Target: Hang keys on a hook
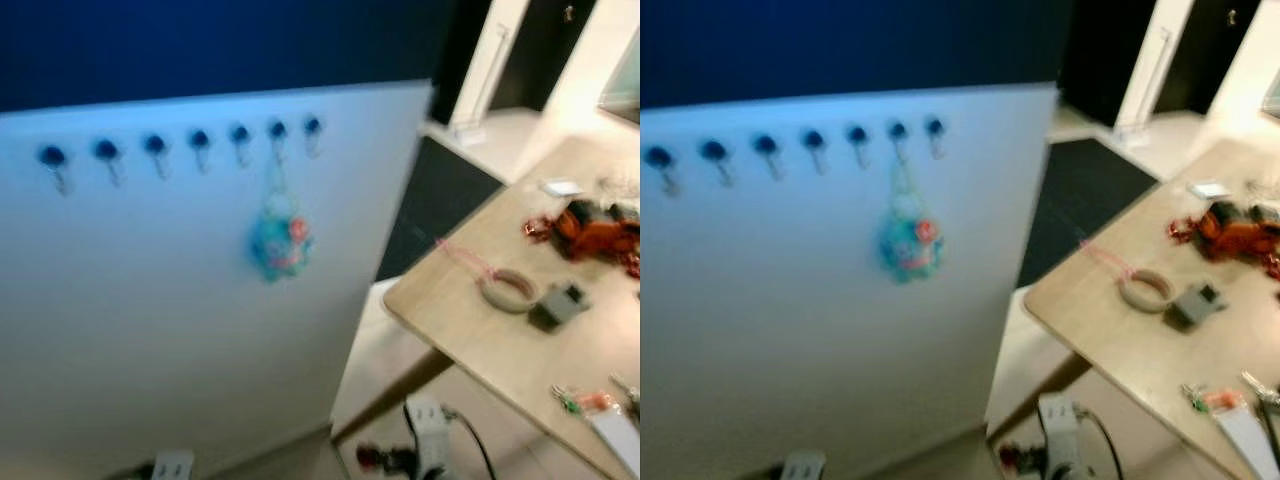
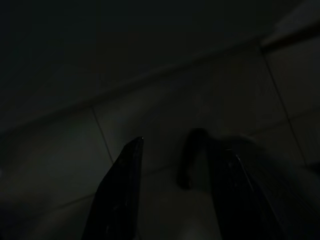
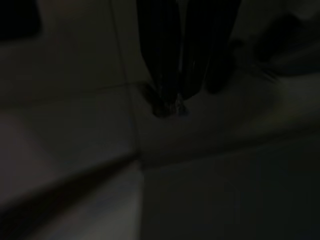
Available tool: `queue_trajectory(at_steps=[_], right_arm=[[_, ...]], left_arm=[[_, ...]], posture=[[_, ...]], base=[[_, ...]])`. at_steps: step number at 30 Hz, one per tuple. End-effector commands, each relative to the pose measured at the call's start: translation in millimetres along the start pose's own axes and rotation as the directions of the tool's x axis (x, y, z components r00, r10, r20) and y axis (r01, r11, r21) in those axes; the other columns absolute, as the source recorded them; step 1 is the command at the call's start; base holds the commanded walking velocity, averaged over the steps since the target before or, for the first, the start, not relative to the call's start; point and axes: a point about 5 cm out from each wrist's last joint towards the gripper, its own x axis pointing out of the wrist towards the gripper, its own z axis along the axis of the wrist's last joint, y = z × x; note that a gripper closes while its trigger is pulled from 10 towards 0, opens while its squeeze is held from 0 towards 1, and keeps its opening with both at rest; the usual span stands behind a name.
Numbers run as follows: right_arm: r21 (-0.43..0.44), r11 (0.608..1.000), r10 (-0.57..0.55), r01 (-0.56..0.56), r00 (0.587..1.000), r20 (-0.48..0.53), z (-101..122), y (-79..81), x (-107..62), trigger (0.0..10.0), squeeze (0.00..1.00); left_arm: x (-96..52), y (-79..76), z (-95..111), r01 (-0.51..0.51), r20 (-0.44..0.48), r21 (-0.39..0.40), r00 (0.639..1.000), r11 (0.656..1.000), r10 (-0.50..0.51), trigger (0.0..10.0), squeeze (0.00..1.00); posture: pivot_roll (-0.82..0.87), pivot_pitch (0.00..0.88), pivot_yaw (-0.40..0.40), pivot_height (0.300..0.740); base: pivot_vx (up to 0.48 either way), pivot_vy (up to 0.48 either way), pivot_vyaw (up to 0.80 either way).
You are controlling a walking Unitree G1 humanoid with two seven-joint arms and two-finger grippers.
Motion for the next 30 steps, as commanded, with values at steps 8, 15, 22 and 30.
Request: queue_trajectory(at_steps=[8, 15, 22, 30], right_arm=[[-0.001, 1.000, -0.010, 0.010, 1.000, -0.023, -7, -5.7, -3.2, 10.0, 0.00], [0.007, 1.000, -0.013, 0.014, 1.000, -0.026, -9, -5.7, -3.8, 10.0, 0.00], [0.031, 0.999, -0.023, 0.024, 0.999, -0.034, -15, -5.4, -5.3, 10.0, 0.00], [0.107, 0.993, -0.049, 0.052, 0.999, -0.022, -21, -8.7, -8.4, 10.0, 0.00]], left_arm=[[-2.7, -1.8, -9, 0.011, -0.033, 0.009, 0.999, 1.000, -0.010, 10.0, 0.00], [-2.0, -2.4, -7, 0.016, -0.032, 0.012, 0.999, 1.000, -0.016, 10.0, 0.00], [-1.7, -2.5, -7, 0.019, -0.033, 0.010, 0.999, 1.000, -0.018, 10.0, 0.00], [-1.3, -2.4, -6, 0.020, -0.031, 0.010, 0.999, 1.000, -0.020, 10.0, 0.00]], posture=[[0.08, 0.012, -0.069, 0.740], [0.08, 0.011, -0.067, 0.740], [0.08, 0.010, -0.067, 0.740], [0.08, 0.011, -0.063, 0.740]], base=[[0.000, 0.000, 0.74], [0.000, 0.000, 0.74], [0.000, 0.000, 0.74], [0.000, 0.000, 0.44]])
